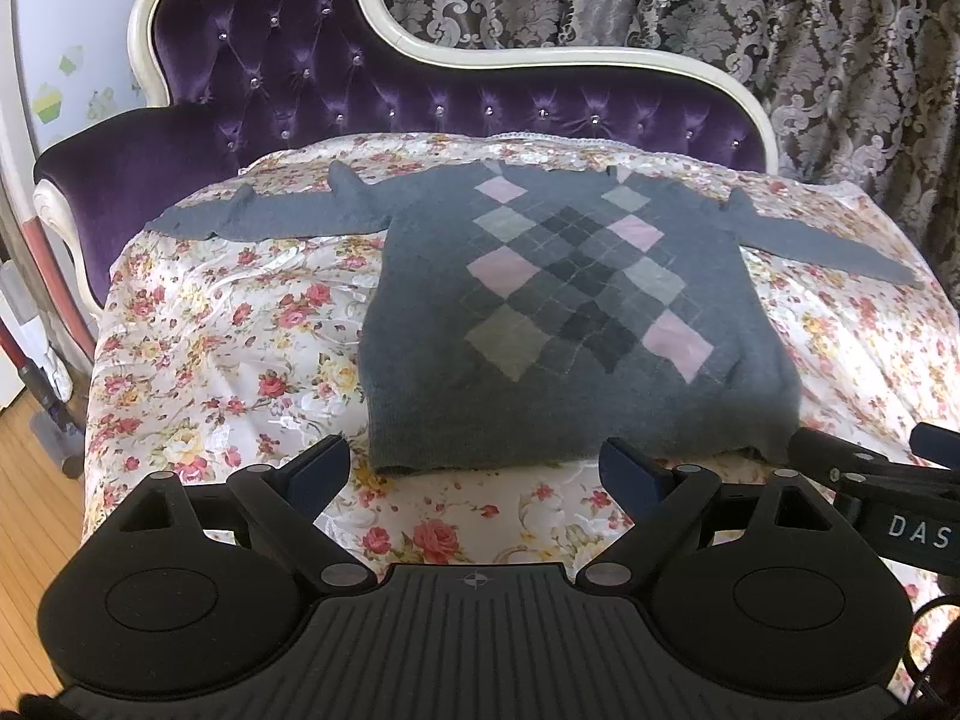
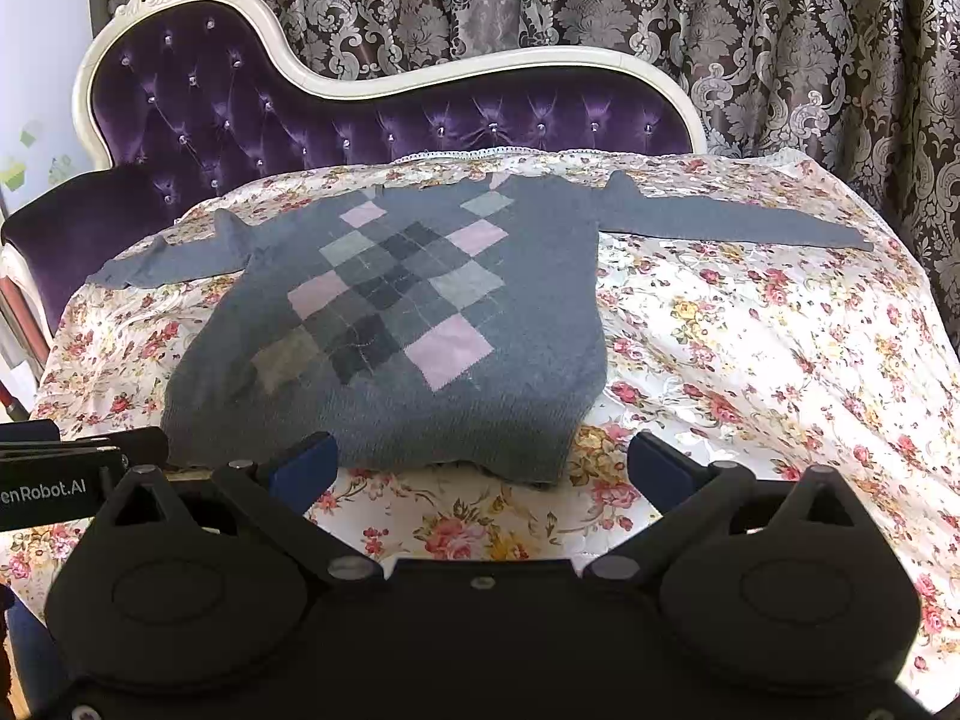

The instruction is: Fold small clothes

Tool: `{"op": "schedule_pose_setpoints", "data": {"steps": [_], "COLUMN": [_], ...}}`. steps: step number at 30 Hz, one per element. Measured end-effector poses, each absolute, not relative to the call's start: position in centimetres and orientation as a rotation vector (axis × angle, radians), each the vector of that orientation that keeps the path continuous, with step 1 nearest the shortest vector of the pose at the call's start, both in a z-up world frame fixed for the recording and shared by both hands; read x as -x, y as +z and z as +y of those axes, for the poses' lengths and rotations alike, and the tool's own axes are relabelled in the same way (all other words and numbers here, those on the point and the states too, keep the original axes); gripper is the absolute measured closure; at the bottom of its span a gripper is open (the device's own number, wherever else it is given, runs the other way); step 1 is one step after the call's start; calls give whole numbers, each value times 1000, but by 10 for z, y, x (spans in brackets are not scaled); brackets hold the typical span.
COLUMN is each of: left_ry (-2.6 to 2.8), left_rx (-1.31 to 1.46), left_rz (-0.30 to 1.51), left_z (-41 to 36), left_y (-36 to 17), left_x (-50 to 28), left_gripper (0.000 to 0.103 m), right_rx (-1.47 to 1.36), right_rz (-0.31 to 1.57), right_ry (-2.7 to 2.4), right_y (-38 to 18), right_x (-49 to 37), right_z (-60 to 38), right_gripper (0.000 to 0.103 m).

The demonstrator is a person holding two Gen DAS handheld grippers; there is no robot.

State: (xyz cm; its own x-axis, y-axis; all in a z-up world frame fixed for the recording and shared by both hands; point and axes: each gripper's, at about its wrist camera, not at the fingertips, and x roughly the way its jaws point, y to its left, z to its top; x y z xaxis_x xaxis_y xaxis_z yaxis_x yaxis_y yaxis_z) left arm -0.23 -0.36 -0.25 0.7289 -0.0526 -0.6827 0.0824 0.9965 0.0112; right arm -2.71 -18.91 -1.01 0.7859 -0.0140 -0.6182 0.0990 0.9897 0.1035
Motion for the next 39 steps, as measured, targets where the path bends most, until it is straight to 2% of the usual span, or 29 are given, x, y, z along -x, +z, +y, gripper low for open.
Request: {"op": "schedule_pose_setpoints", "data": {"steps": [39], "left_ry": [-66], "left_rx": [-32], "left_rz": [775], "left_z": [2], "left_y": [-9], "left_x": [0], "left_gripper": [12], "right_rx": [-136], "right_rz": [689], "right_ry": [-41], "right_y": [-14], "right_x": [26], "right_z": [-183], "right_gripper": [1]}}
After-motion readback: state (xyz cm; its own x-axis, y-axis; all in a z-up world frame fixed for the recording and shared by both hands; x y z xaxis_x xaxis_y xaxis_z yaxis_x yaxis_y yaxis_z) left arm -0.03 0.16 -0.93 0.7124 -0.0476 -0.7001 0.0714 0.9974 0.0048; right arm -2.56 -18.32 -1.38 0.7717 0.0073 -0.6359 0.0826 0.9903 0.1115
